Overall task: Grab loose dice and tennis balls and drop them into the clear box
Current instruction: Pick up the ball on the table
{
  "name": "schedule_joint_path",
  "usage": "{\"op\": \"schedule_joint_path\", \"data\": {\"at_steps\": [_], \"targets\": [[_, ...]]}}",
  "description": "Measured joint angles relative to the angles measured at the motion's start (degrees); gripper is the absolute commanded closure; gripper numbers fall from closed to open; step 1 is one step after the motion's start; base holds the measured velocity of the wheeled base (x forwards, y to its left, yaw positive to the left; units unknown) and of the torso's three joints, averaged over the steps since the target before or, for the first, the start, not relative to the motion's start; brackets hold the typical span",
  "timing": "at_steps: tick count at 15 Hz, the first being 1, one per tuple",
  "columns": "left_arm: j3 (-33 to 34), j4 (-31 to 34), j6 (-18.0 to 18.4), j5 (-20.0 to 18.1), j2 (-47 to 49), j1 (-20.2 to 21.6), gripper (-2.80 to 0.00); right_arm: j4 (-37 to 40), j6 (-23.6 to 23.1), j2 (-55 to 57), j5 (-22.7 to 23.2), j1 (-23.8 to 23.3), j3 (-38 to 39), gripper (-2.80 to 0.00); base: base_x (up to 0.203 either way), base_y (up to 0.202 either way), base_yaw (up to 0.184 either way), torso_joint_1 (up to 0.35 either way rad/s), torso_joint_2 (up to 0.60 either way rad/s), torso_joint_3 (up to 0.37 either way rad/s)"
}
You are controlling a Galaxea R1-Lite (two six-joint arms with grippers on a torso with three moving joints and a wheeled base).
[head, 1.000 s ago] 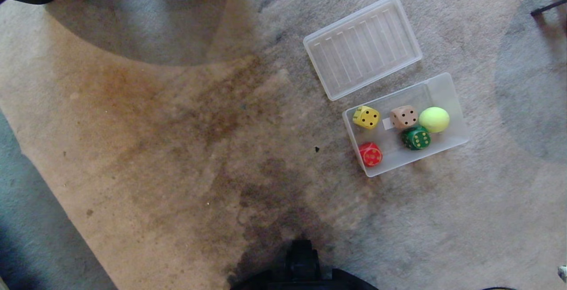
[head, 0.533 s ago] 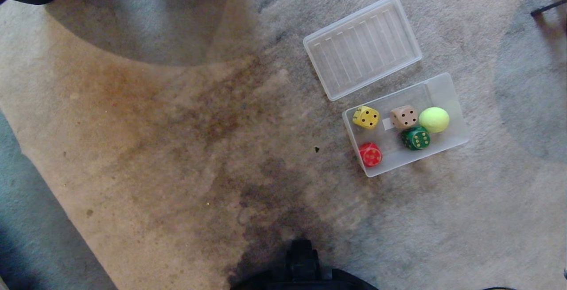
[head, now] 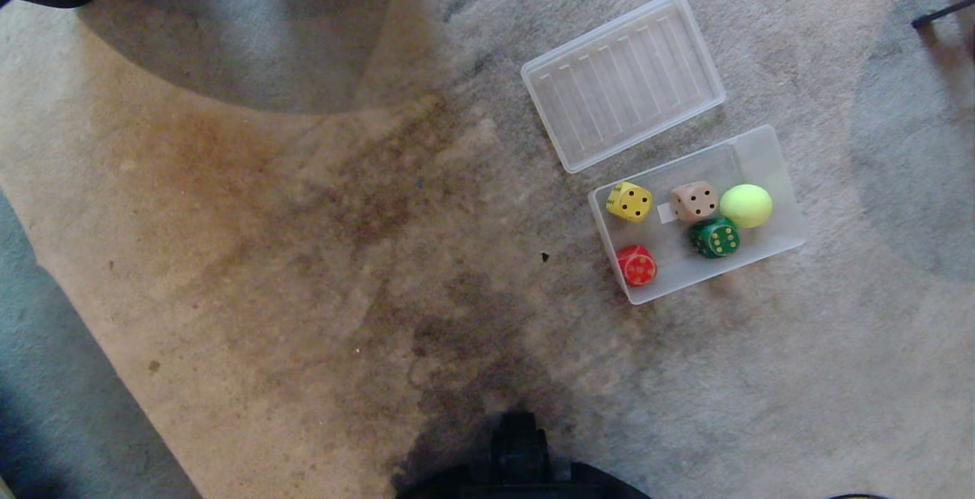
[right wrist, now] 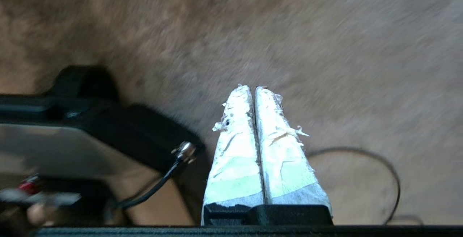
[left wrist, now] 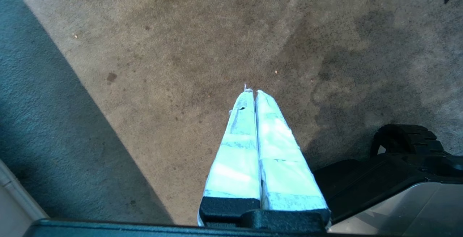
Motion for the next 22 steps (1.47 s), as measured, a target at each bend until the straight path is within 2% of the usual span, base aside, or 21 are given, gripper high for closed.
{"op": "schedule_joint_path", "data": {"at_steps": [3, 9, 22], "targets": [[0.00, -0.01, -0.05, -0.01, 0.00, 0.00, 0.00, -1.20, -0.24, -6.15, -0.50, -0.62, 3.25, 0.00, 0.000, 0.000, 0.000, 0.000, 0.00, 0.000], [0.00, -0.09, 0.34, 0.00, 0.00, 0.00, 0.00, -1.33, -0.08, -8.60, -0.52, -0.66, 3.73, 0.00, 0.000, 0.000, 0.000, 0.001, 0.00, 0.007], [0.00, -0.06, -0.33, 0.01, 0.00, 0.00, 0.00, -1.13, -0.06, -8.83, -0.47, -0.66, 3.78, 0.00, 0.000, 0.000, 0.000, 0.004, 0.00, 0.188]]}}
